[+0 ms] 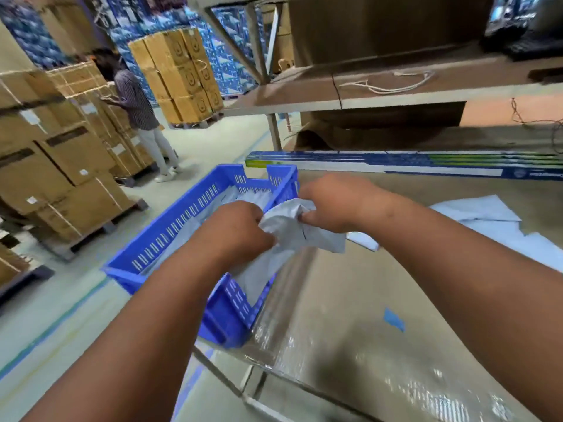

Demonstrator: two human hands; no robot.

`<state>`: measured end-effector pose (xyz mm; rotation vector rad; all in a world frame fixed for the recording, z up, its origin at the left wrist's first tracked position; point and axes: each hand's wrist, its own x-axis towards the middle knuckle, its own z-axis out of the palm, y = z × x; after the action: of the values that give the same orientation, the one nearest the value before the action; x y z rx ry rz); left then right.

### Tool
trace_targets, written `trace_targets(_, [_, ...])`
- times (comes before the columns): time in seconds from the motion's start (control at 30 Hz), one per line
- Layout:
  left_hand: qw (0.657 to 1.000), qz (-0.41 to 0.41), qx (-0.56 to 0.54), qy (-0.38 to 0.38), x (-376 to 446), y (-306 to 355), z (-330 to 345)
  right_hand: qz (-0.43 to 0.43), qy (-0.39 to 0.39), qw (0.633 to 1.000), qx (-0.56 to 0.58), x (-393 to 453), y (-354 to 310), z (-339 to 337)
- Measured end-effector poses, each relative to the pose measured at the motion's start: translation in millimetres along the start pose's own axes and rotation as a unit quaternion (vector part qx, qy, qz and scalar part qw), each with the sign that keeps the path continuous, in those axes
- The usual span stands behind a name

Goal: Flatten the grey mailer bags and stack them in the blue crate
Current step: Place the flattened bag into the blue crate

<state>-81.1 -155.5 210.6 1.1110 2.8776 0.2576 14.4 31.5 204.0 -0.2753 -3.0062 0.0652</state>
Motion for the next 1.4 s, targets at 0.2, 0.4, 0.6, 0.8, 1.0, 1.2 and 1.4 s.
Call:
trace_targets(0.2, [0.993,-0.072,-0.041,0.079,6,-98,-61,-0.071,0.018,0.997,0.0,100,-68,-47])
trace_targets(0.4, [0.987,-0.132,-0.074,0.046,23,-182,-42,-0.078,-0.044,0.995,-0.049,181,-127,-24])
trace_targets(0.6, [0.99,-0.116,-0.033,-0.07,55,-226,3,-0.004,-0.273,0.962,0.007,253,-137,50])
trace_targets(0.8, [0.985,-0.075,0.049,-0.147,82,-240,41,-0.047,-0.387,0.904,-0.174,286,-154,98])
trace_targets(1.0, [0.959,-0.03,0.098,-0.263,86,-247,54,0.023,-0.513,0.856,-0.058,314,-169,163])
trace_targets(1.2, [0.945,-0.014,0.113,-0.305,92,-257,71,0.029,-0.442,0.896,0.035,322,-188,184])
trace_targets(1.4, [0.946,-0.03,0.139,-0.29,99,-259,85,-0.028,-0.343,0.938,-0.03,322,-184,180])
